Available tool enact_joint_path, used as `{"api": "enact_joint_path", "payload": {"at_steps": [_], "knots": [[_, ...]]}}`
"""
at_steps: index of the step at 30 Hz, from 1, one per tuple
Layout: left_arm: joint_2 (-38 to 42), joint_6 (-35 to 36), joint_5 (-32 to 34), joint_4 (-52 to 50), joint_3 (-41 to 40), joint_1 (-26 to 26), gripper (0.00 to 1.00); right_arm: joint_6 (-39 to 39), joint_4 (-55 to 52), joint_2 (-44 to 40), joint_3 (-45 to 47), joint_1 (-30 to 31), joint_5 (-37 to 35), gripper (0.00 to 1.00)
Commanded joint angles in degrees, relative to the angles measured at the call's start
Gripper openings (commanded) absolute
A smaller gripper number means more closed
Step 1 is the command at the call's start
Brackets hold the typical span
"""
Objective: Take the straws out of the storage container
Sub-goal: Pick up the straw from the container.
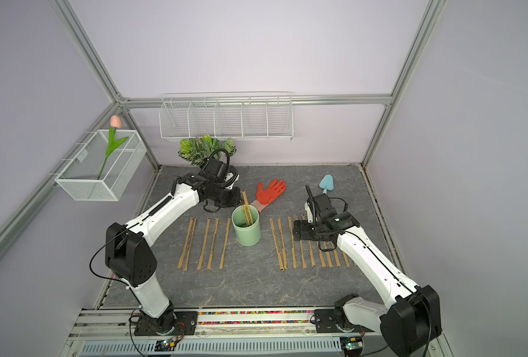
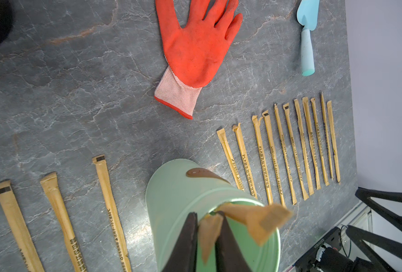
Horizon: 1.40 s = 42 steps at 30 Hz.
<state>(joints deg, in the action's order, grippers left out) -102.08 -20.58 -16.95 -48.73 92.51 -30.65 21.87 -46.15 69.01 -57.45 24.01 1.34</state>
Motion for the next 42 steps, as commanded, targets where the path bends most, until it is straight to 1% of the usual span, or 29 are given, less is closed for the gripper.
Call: {"api": "enact_joint_path", "payload": {"at_steps": [1,9,25,42], "knots": [[-1.14,0.85,0.05,-1.39,2.04,-0.37,0.16,0.13,-1.0,-0.43,0.94,-0.47,-0.1,0.89],[-1.67,1.59,0.52,-2.85,3.51,-0.37,0.07,0.02,-1.29,-0.54,0.85,-0.7,-0.05,0.89],[0.73,4.3,2.59,-9.65,5.61,-0.37,0.06,0.64,-0.26,-0.55,0.67,-0.76,0.98,0.89],[1.18,6.53,4.19,-16.81,12.98,-0.37,0.05,0.71,0.45,-0.23,0.59,-0.79,1.28,0.89]]}}
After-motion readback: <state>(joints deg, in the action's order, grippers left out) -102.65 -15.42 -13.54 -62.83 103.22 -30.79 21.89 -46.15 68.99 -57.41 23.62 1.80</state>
